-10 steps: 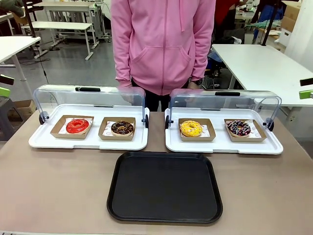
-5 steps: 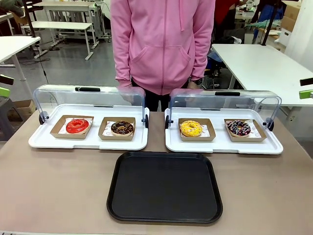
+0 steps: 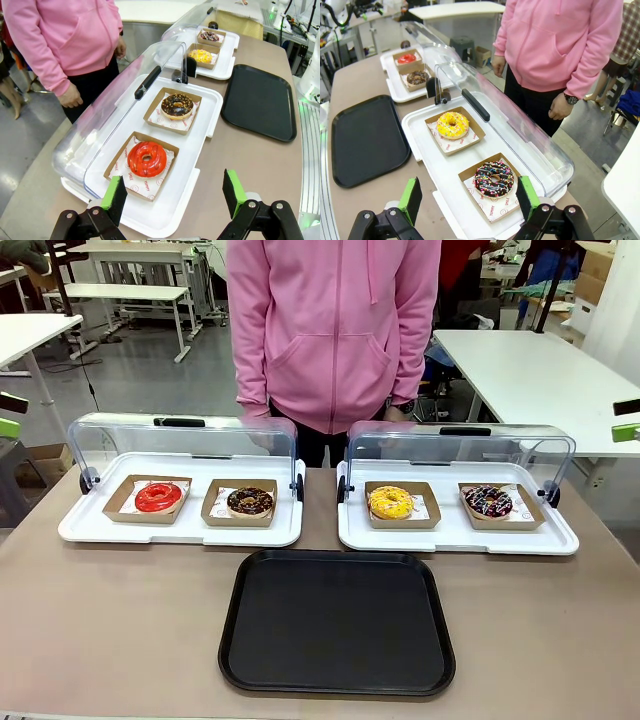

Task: Move the first donut from the left to the tray.
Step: Pick up the Paper togo box containing the Donut indicated by the person and place it on the Handle tray.

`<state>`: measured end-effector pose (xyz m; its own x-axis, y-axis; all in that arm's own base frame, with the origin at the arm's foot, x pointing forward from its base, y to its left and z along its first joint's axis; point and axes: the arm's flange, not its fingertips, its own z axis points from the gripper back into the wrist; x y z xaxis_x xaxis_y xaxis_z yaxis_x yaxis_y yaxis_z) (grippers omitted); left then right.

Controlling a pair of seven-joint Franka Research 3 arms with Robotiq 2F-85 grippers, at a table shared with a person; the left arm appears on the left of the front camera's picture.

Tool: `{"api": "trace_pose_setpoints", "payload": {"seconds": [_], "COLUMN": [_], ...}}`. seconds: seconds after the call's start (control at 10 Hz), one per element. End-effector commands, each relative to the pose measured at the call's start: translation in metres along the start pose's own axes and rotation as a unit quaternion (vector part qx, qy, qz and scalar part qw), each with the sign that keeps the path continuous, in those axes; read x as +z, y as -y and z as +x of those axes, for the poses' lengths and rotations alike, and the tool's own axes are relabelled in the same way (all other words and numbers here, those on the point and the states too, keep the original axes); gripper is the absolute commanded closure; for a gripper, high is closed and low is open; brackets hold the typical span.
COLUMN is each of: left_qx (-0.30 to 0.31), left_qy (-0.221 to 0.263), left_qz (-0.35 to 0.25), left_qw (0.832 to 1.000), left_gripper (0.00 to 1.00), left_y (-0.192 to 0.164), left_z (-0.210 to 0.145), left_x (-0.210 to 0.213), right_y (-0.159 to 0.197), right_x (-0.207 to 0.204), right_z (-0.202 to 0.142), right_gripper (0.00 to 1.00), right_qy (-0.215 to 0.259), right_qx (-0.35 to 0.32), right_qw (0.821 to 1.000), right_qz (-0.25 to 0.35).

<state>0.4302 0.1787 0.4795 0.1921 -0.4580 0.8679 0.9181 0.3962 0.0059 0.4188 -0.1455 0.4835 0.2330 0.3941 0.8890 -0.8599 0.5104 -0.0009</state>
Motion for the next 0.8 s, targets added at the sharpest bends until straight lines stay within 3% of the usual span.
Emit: {"api": "trace_pose_setpoints", "payload": {"seconds": [0.0, 0.7], "left_qx": [-0.005, -0.005], "left_qy": [0.01, 0.01], "left_qz": [-0.001, -0.001], "left_qw": [1.0, 1.0], "left_gripper": [0.0, 0.0], "left_y": [0.0005, 0.0005], "left_z": [0.0013, 0.0013], "left_x": [-0.0004, -0.0004], "right_y": [0.0006, 0.0006], "right_x": [-0.0018, -0.0018], "right_z": [0.0009, 0.0009], "right_gripper": [0.0, 0.0], "right_qy": [0.014, 0.014], "right_qx": [0.005, 0.005], "right_qw": [1.0, 1.0], "right_qz": [-0.003, -0.003]}}
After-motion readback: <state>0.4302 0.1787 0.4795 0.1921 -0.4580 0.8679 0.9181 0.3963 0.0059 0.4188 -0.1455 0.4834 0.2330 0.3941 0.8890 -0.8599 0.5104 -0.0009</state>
